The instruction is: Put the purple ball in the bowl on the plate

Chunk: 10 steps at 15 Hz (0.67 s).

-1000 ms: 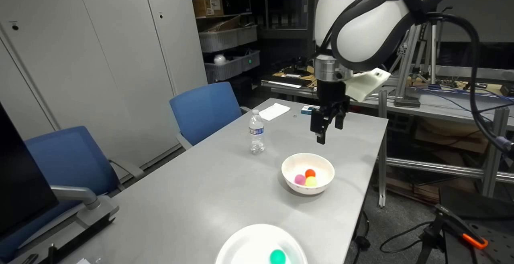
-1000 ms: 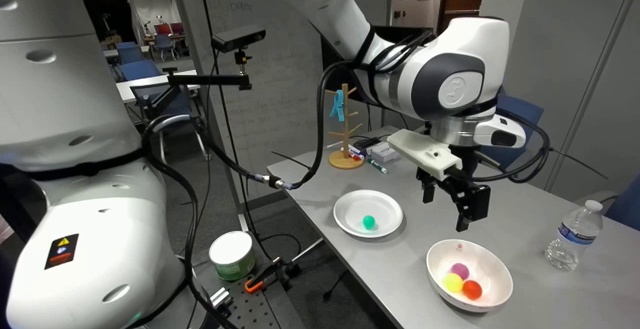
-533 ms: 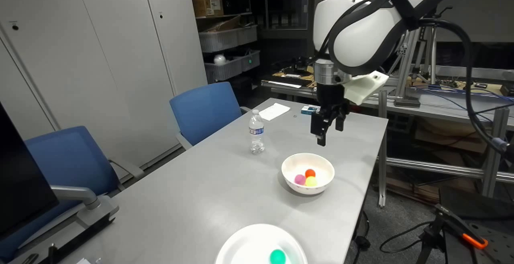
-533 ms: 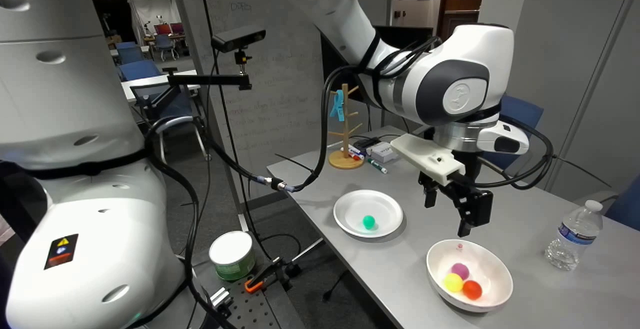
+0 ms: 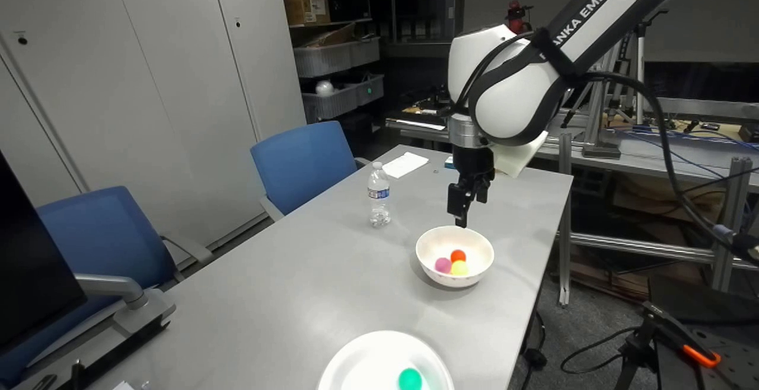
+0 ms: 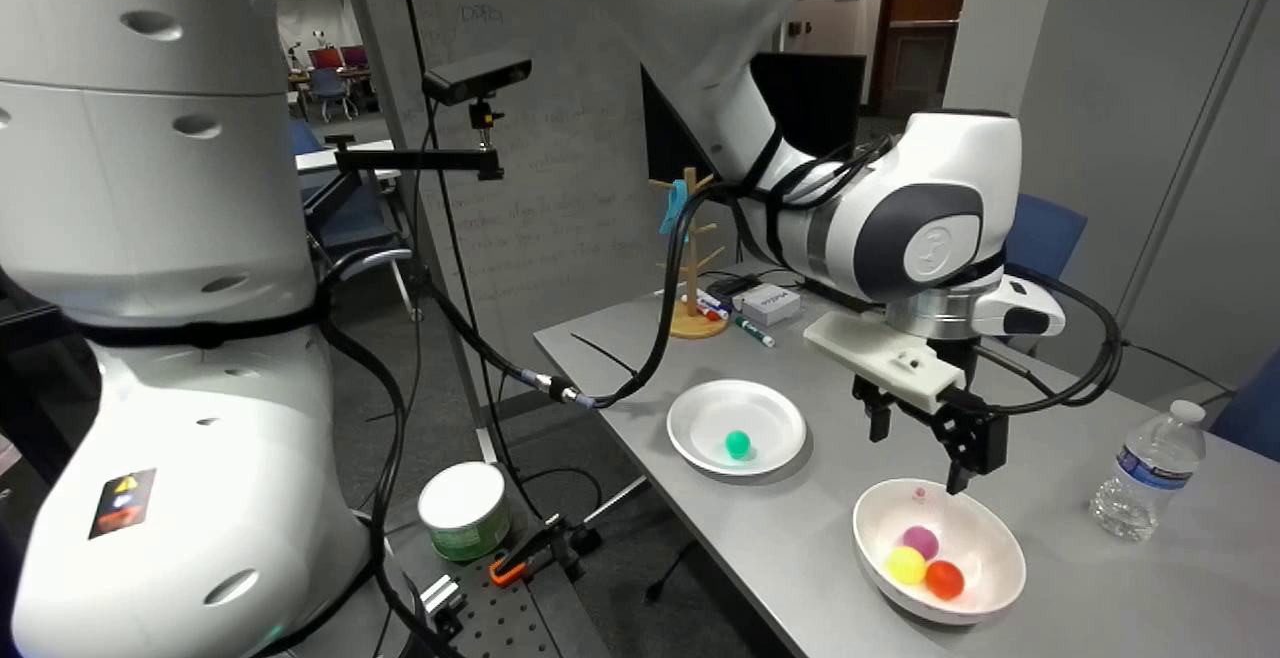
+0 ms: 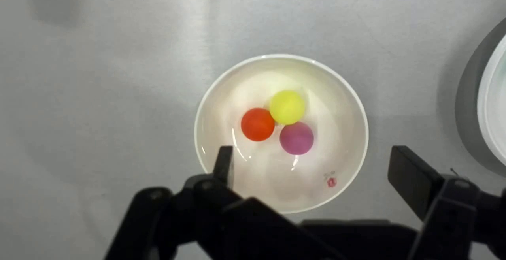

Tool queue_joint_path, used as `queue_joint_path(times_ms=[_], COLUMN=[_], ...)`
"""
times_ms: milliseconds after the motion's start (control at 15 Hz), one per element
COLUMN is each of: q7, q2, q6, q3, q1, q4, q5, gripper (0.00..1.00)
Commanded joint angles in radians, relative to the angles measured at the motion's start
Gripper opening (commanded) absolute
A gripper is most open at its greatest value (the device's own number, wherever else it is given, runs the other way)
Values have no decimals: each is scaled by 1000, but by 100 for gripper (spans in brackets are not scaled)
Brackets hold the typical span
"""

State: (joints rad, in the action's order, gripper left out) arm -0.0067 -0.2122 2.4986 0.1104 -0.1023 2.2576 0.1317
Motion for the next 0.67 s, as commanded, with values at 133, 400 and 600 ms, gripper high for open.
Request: queue_joint_path(times_ms=[133,400,600], q7=[-218,-229,-246], q2=[-153,-150,-158], q6=[126,113,113], q3=[-40,-42,-51], q1=[-42,-36,-42], q4=[-110,-98,-111], q5=[-56,-65,-73], gripper=[100,100,100])
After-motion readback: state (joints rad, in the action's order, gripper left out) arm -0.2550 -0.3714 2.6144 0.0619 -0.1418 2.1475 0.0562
